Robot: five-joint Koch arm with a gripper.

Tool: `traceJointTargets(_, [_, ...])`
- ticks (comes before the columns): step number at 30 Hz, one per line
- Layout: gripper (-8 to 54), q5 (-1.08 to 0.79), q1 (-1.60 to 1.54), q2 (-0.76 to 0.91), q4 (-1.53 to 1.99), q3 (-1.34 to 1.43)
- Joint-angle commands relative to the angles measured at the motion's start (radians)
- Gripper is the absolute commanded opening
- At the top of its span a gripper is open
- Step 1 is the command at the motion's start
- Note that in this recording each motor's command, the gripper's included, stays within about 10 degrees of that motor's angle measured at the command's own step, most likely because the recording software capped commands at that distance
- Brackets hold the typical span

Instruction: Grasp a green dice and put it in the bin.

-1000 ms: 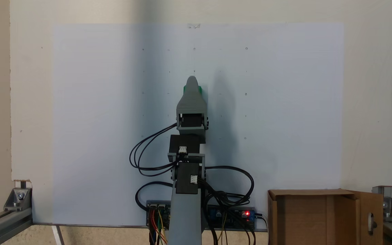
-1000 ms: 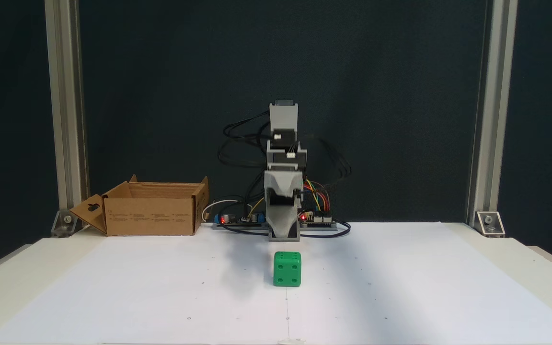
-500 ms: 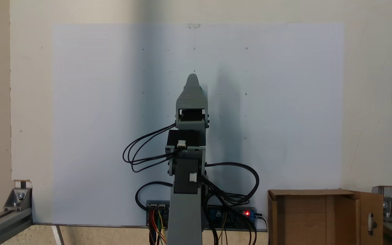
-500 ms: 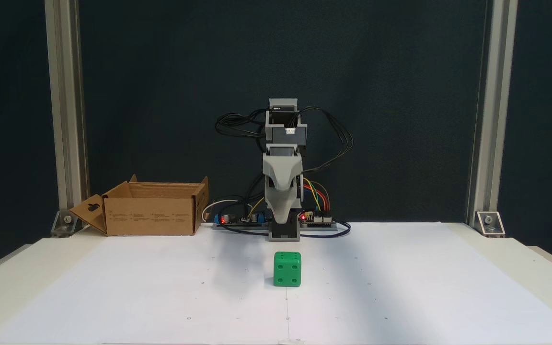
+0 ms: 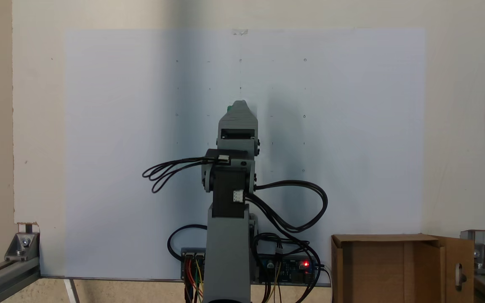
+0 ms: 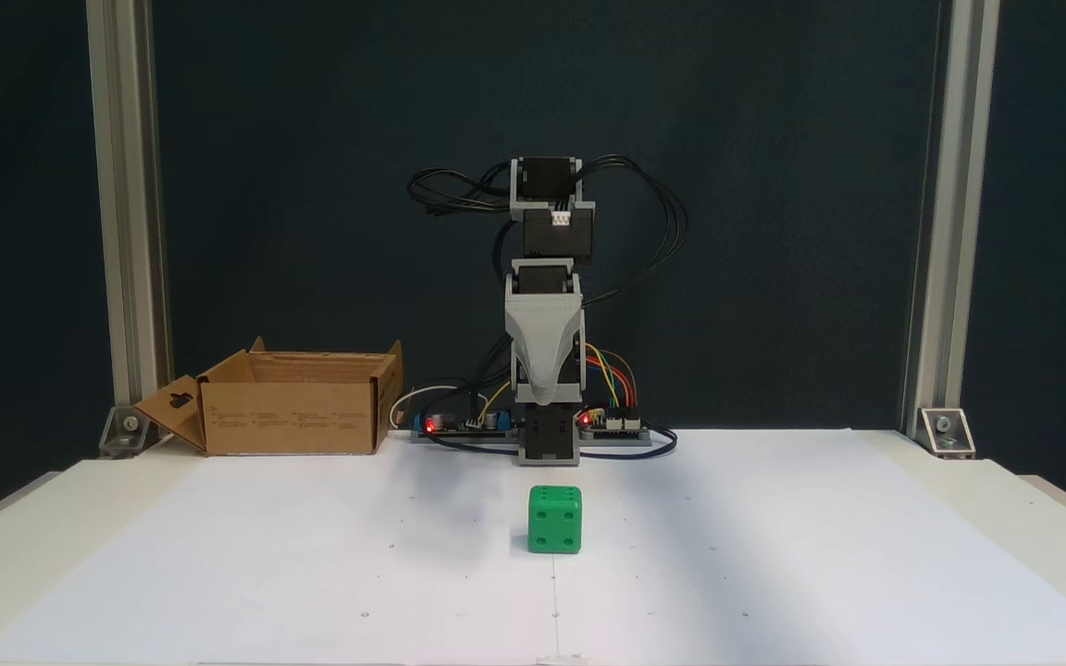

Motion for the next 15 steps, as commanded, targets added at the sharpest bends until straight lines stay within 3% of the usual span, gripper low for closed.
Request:
traceJointTargets(1, [39.2, 0.08, 0.015, 0.006, 0.021, -0.075])
traceJointTargets(15, [38.7, 0.1, 0.015, -0.043, 0.02, -0.075])
